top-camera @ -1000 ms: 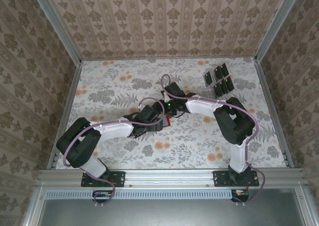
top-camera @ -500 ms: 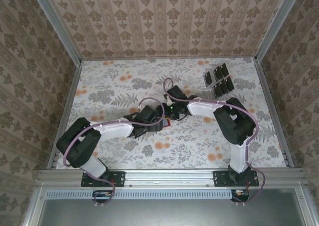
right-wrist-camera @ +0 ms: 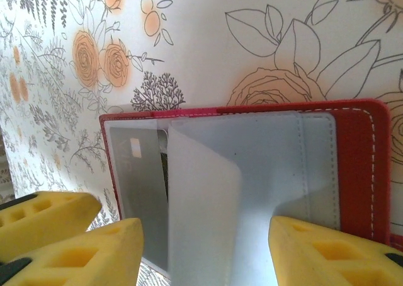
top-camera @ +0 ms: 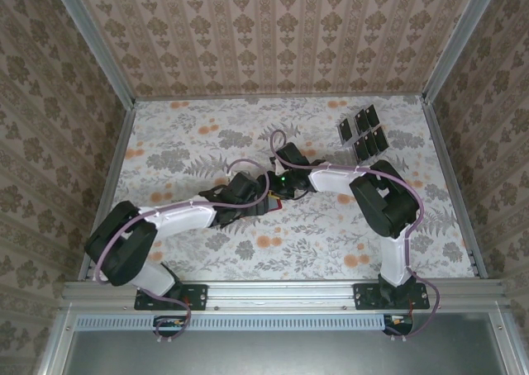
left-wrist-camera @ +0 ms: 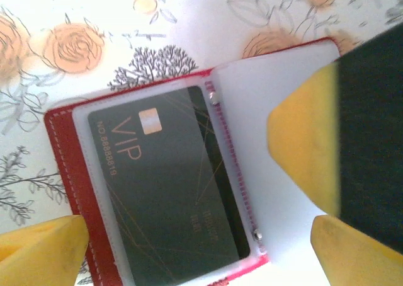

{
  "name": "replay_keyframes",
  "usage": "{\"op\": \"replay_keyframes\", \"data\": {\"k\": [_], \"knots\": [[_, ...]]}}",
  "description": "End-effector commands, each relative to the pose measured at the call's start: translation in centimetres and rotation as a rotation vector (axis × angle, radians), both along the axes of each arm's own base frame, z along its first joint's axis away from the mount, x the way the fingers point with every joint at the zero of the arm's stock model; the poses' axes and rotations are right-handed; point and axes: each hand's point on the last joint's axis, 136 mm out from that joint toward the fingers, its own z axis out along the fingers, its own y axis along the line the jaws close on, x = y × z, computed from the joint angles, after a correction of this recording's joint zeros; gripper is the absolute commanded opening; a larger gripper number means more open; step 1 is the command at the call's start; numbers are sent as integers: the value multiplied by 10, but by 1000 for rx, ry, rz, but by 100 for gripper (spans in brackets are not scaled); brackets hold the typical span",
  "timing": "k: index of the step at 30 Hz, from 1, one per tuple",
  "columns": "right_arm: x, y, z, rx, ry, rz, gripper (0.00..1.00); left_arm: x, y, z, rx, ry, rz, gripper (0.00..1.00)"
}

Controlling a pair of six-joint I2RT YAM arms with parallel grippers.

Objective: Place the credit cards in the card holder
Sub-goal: Flip over the card slot on the card holder.

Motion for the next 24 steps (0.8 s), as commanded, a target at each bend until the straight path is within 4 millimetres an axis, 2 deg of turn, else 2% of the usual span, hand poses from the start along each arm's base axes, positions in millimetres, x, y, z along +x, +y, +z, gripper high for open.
{"op": "replay_keyframes", "data": {"k": [1,9,18,24], "knots": [[-8,1,-11,12,53,5,57,8,14,20,-1,-56,36,100],[-6,5,2,43,43,2,57,11,41,33,-9,-71,103,100],[-11,20,25,59,16,41,57,13,82,30,-10,-36,214,100],[-19,39,21,41,25,80,57,16,97,31,-35,-33,253,100]]}}
